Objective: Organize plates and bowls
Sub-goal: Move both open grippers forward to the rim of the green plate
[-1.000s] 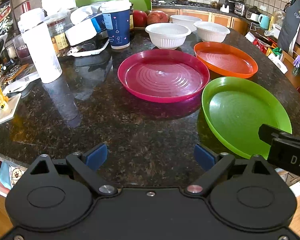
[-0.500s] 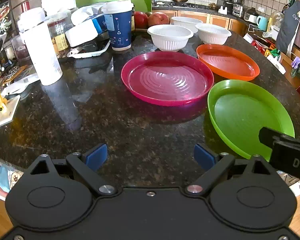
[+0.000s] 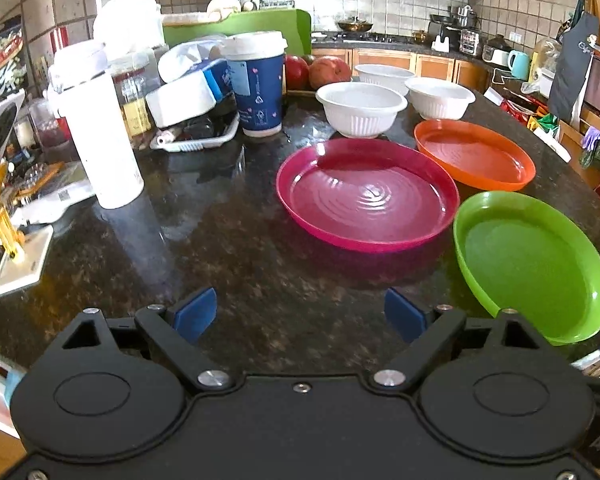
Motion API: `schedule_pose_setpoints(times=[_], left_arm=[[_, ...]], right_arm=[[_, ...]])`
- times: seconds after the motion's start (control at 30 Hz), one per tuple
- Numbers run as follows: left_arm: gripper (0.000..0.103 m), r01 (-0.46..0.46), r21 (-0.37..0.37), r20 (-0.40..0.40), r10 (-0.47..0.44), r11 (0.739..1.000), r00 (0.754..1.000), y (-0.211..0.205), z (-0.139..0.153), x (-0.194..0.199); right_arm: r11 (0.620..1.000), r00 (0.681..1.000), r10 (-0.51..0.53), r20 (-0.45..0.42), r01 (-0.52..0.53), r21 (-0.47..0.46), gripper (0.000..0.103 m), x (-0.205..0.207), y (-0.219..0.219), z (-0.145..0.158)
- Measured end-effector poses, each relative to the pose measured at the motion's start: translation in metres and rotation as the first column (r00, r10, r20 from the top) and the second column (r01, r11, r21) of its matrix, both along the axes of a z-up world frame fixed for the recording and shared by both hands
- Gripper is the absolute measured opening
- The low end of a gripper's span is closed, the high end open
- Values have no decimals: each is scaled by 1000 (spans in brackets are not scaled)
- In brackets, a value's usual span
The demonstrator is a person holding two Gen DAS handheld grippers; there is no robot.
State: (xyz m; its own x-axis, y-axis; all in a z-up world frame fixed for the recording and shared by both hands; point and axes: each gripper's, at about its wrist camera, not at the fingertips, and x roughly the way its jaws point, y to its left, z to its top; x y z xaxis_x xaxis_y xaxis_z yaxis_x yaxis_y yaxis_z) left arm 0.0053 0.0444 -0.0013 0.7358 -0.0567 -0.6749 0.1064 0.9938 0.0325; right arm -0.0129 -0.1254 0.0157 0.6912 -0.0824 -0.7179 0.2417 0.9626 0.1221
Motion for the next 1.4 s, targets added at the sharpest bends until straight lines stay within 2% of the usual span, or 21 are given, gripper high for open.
schedule_pose_setpoints(times=[0.13, 0.37, 0.43, 0.53, 0.67, 0.7, 0.73, 0.8, 0.87, 0.97, 1.07, 1.2, 1.33, 1.37, 1.4], left_arm=[[91, 15, 9, -1, -15, 1000, 1000, 6, -1, 7], [92, 32, 30, -9, -32, 999, 999, 8, 2, 26], [92, 20, 28, -2, -20, 999, 1000, 8, 3, 33], [92, -12, 31, 5, 12, 999, 1000, 6, 6, 44], [92, -46, 27, -6, 47, 999, 999, 3, 7, 65], [92, -60, 25, -7, 60, 998, 998, 2, 8, 70], [92, -71, 24, -6, 71, 997, 997, 1, 8, 74], [91, -87, 18, -15, 87, 996, 996, -3, 7, 80], [89, -88, 4, -29, 88, 996, 996, -9, 7, 81], [87, -36, -15, -49, 36, 999, 998, -24, 8, 76], [87, 40, -37, -76, -43, 999, 996, -42, 9, 69], [87, 108, -47, -107, -113, 993, 988, -60, 8, 59], [87, 158, -40, -126, -162, 987, 979, -74, 5, 54], [87, 159, -42, -132, -164, 986, 978, -77, 3, 55], [87, 158, -47, -138, -163, 986, 977, -79, 2, 56]], right_arm=[[1000, 1000, 15, 21, -15, -14, 103, 1, 0, 7], [973, 989, 105, 108, -80, -215, 102, 23, -7, 27], [969, 991, 97, 95, -72, -237, 102, 38, -14, 32], [973, 986, 138, 90, -118, -199, 101, 64, -30, 37], [980, 978, 195, 75, -191, -53, 98, 103, -56, 40], [975, 973, 220, 63, -218, -34, 94, 113, -59, 40], [969, 968, 245, 58, -244, -27, 88, 122, -63, 40], [961, 959, 275, 64, -273, -29, 88, 133, -69, 39], [951, 951, 307, 26, -306, -44, 88, 144, -78, 35], [919, 926, 375, -46, -378, -112, 88, 152, -92, 23], [906, 926, 367, -90, -378, -191, 88, 151, -106, 12], [926, 931, 356, -82, -363, -104, 87, 148, -137, 2], [940, 950, 307, -51, -311, -143, 86, 136, -147, -9], [940, 950, 307, -65, -313, -137, 83, 136, -148, -12], [940, 945, 314, -90, -323, -114, 74, 137, -149, -13]])
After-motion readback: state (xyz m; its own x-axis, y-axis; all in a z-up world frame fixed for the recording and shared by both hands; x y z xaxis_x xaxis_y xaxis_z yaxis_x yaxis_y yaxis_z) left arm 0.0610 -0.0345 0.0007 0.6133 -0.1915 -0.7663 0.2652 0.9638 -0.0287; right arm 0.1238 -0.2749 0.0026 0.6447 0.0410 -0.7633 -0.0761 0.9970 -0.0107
